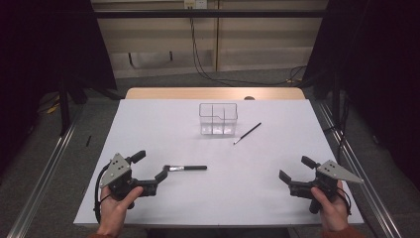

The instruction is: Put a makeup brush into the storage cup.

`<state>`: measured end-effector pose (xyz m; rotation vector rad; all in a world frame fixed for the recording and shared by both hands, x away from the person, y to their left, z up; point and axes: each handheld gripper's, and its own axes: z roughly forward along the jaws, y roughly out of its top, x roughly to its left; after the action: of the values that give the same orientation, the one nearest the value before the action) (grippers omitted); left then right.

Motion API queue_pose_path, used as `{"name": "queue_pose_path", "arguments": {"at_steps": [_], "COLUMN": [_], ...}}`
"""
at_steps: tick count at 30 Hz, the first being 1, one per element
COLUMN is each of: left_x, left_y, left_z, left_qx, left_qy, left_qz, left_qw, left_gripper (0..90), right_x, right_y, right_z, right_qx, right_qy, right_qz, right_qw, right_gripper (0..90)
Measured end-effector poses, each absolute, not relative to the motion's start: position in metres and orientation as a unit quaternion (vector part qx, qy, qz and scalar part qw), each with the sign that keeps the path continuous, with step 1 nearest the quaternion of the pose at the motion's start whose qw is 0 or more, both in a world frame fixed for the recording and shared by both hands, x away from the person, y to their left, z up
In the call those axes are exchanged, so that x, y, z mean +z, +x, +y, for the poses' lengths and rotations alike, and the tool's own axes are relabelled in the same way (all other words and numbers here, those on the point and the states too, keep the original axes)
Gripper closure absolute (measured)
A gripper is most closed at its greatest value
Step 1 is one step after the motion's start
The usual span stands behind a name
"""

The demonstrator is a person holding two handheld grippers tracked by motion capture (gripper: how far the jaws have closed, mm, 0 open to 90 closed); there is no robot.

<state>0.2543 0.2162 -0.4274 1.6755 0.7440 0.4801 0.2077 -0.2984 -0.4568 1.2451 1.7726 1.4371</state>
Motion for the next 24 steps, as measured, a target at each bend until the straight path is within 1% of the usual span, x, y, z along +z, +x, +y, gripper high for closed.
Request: {"name": "queue_pose_path", "arguments": {"at_steps": [12,24], "left_x": [-0.419,-0.416], "left_y": [0.269,0.282], "left_z": [0.202,0.191], "left_qx": [0.204,0.189], "left_qy": [0.721,0.729], "left_qz": [0.304,0.296], "left_qw": [0.588,0.587], "left_gripper": [3.1,2.6], "right_x": [-0.457,-0.457], "right_y": [0.209,0.209], "right_z": [-0.297,-0.297], "right_qx": [0.533,0.532], "right_qy": [0.460,0.457], "right_qz": [0.659,0.662], "right_qw": [0.266,0.265], "right_gripper": [0.0,0.0]}}
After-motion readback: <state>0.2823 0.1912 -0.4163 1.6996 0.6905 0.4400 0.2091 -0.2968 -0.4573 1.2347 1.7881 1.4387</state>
